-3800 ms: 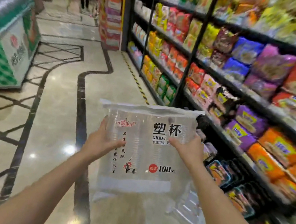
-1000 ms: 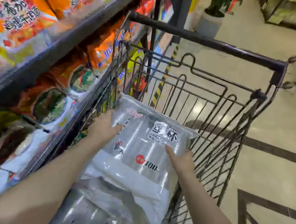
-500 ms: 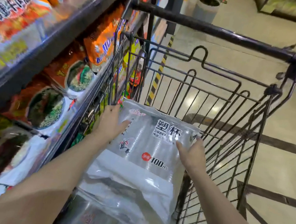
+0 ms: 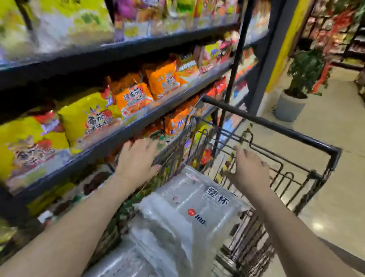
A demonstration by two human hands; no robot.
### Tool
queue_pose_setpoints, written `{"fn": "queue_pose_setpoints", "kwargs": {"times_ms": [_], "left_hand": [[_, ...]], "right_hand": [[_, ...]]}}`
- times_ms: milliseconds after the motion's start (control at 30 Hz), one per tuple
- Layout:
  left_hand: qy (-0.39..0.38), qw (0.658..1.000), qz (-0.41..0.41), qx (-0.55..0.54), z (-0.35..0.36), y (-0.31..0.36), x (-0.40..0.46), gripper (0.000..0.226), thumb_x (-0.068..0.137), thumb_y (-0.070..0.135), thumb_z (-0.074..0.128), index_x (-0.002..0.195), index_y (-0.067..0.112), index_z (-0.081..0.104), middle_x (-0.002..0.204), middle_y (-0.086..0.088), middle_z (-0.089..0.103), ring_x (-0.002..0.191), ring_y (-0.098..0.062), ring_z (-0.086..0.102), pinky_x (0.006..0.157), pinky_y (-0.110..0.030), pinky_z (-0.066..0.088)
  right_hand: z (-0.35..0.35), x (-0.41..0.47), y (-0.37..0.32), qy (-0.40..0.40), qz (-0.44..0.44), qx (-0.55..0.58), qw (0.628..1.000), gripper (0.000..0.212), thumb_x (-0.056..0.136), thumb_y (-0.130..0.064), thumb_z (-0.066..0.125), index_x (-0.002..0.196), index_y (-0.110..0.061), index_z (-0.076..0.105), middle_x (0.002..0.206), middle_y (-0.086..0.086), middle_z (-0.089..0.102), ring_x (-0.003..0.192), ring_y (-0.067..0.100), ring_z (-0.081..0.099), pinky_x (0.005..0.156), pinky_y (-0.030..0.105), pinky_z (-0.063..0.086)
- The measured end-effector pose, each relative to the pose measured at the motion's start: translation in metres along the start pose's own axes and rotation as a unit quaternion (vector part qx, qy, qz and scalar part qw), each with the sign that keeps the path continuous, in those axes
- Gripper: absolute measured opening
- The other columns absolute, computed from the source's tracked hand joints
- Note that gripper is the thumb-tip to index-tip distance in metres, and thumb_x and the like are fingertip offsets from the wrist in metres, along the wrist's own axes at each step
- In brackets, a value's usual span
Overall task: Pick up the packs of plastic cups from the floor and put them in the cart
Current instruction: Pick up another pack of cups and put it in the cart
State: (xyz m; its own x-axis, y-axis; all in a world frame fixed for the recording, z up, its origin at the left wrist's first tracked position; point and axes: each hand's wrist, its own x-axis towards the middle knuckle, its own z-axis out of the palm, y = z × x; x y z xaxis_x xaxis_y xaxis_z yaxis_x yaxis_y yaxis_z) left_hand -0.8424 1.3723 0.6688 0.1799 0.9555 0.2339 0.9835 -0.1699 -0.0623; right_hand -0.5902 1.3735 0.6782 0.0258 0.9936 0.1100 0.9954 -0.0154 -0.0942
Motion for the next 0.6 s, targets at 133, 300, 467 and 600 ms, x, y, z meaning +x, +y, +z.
{"fn": "queue_pose_setpoints", "kwargs": {"times_ms": [133,300,467,600], "left_hand": [[0.017,0.992,-0.128,0.011,-0.051,-0.018,-0.108,0.067,0.079,0.051,0.053,0.125,0.003,0.053,0.12,-0.017,0.062,0.108,-0.034,0.061,0.087,-0.043,0.049],[0.03,0.946,-0.32,0.049,-0.124,-0.034,-0.278,0.077,0.081,0.049,0.06,0.141,0.009,0.033,0.13,-0.015,0.053,0.115,-0.034,0.055,0.087,-0.043,0.047],[0.064,0.848,-0.516,0.105,-0.209,-0.022,-0.492,0.081,0.084,0.046,0.057,0.147,0.014,0.018,0.134,-0.013,0.045,0.119,-0.033,0.051,0.093,-0.043,0.043],[0.079,0.742,-0.643,0.172,-0.269,0.048,-0.682,0.077,0.081,0.045,0.061,0.143,0.013,0.028,0.127,-0.014,0.052,0.115,-0.034,0.054,0.091,-0.044,0.045]], "right_hand": [[-0.036,-0.042,-0.05,0.019,-0.134,0.021,0.991,0.063,0.084,-0.043,0.061,0.133,-0.012,0.038,0.13,0.013,0.049,0.123,0.032,0.046,0.097,0.044,0.04],[-0.069,-0.134,-0.15,0.03,-0.333,0.067,0.94,0.071,0.083,-0.047,0.06,0.138,-0.012,0.034,0.132,0.011,0.047,0.125,0.029,0.045,0.095,0.042,0.042],[-0.103,-0.287,-0.252,0.02,-0.518,0.098,0.849,0.07,0.081,-0.046,0.062,0.139,-0.016,0.035,0.136,0.01,0.047,0.128,0.029,0.043,0.099,0.043,0.041],[-0.127,-0.449,-0.288,0.001,-0.642,0.143,0.754,0.068,0.082,-0.043,0.064,0.138,-0.015,0.037,0.136,0.01,0.047,0.128,0.03,0.043,0.099,0.046,0.039]]}}
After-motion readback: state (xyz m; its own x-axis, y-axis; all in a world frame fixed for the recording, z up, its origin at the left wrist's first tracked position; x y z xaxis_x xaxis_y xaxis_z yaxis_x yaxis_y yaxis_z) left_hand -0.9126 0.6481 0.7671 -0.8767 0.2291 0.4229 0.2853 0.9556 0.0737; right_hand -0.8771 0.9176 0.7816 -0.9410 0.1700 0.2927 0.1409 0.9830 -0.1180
